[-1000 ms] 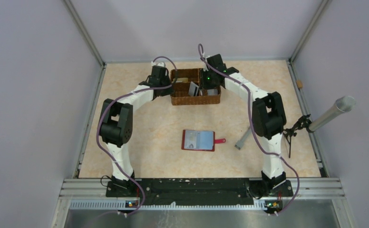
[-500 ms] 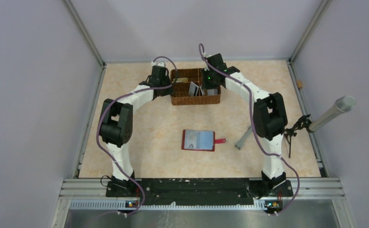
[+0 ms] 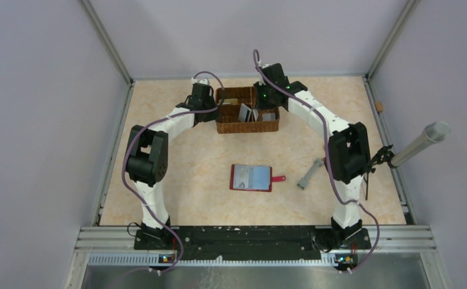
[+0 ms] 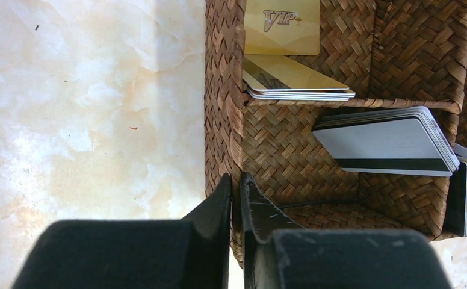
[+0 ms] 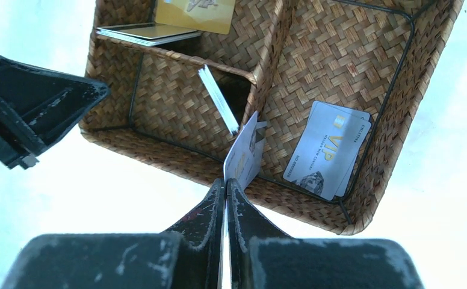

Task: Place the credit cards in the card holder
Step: Pick up the credit card from the storage box.

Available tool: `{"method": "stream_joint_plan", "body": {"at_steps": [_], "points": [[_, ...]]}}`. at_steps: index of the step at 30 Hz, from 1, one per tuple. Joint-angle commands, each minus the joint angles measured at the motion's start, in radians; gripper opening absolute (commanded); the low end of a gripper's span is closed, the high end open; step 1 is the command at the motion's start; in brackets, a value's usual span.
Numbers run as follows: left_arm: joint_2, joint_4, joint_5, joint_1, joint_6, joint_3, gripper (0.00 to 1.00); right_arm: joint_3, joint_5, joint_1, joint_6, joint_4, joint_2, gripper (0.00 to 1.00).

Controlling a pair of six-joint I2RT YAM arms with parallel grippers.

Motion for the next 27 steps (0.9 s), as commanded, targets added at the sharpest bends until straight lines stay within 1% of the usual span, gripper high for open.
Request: {"method": "stream_joint_plan", "body": {"at_steps": [1,3,5,6,10,13,18,22,25,27], "points": [[-0.006,-0.028,-0.010,0.003,-0.006,0.024,0.12,0.038,-0.003,0.020,0.020,0.001,-0.080,0.00],[-0.011,-0.028,-0.011,0.003,-0.003,0.019,0.20,0.038,-0.002,0.022,0.022,-0.003,-0.086,0.00],[-0.019,-0.029,-0.011,0.003,0.002,0.013,0.34,0.036,0.001,0.026,0.022,-0.008,-0.095,0.00],[-0.025,-0.030,-0.014,0.004,0.005,0.010,0.38,0.035,0.007,0.027,0.022,-0.011,-0.102,0.00],[-0.056,-0.034,-0.029,0.006,0.020,-0.006,0.53,0.032,0.020,0.032,0.019,-0.025,-0.133,0.00],[-0.094,-0.034,-0.040,0.007,0.034,-0.019,0.63,0.032,0.061,0.039,0.011,-0.050,-0.164,0.00],[-0.173,-0.052,-0.086,0.009,0.059,-0.041,0.71,0.012,0.115,0.059,-0.009,-0.091,-0.241,0.00],[-0.248,-0.075,-0.123,0.009,0.079,-0.060,0.73,-0.046,0.131,0.061,-0.018,-0.089,-0.318,0.00],[-0.344,-0.042,-0.064,0.009,0.105,-0.116,0.74,-0.119,0.087,0.061,-0.041,-0.072,-0.383,0.00],[-0.422,0.015,0.064,0.009,0.132,-0.174,0.74,-0.165,0.033,0.060,-0.058,-0.064,-0.419,0.00]]}}
